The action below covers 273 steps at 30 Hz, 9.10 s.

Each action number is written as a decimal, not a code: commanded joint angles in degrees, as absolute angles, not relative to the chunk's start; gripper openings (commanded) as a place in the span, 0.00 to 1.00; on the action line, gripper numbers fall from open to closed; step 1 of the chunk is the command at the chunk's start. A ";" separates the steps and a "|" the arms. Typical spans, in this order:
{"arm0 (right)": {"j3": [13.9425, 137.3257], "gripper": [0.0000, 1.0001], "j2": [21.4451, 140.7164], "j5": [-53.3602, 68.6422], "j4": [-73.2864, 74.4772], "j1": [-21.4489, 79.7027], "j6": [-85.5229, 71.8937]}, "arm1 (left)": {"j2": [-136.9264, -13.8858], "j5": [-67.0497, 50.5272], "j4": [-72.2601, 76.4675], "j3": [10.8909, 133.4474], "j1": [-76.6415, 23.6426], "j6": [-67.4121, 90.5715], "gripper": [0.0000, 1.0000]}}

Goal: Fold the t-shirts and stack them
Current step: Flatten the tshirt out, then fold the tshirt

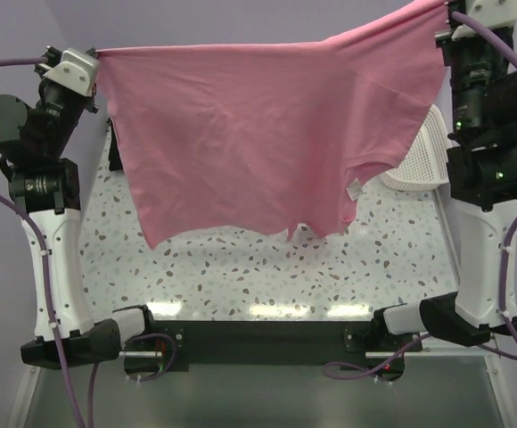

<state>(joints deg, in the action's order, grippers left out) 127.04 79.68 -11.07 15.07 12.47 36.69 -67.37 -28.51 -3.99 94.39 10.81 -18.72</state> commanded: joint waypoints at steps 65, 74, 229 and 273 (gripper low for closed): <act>42.09 0.00 32.26 17.22 68.17 8.88 73.99 | -49.93 -38.33 -52.45 24.79 4.83 -100.70 0.00; 47.10 0.00 28.82 19.60 79.10 8.79 77.52 | -51.58 -32.95 -64.59 30.31 4.83 -106.78 0.00; 69.36 0.00 106.01 2.81 65.03 -3.60 37.08 | -93.17 -23.39 -51.76 49.14 13.62 -54.31 0.00; 85.18 0.35 108.37 24.00 71.46 -7.38 29.62 | -131.30 -44.12 1.85 100.28 -34.54 11.16 0.39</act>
<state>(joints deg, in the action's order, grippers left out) 87.94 111.87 23.70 69.23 -6.68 28.77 -130.15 -43.11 -3.44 96.95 -33.78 5.85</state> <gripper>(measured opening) 0.355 0.393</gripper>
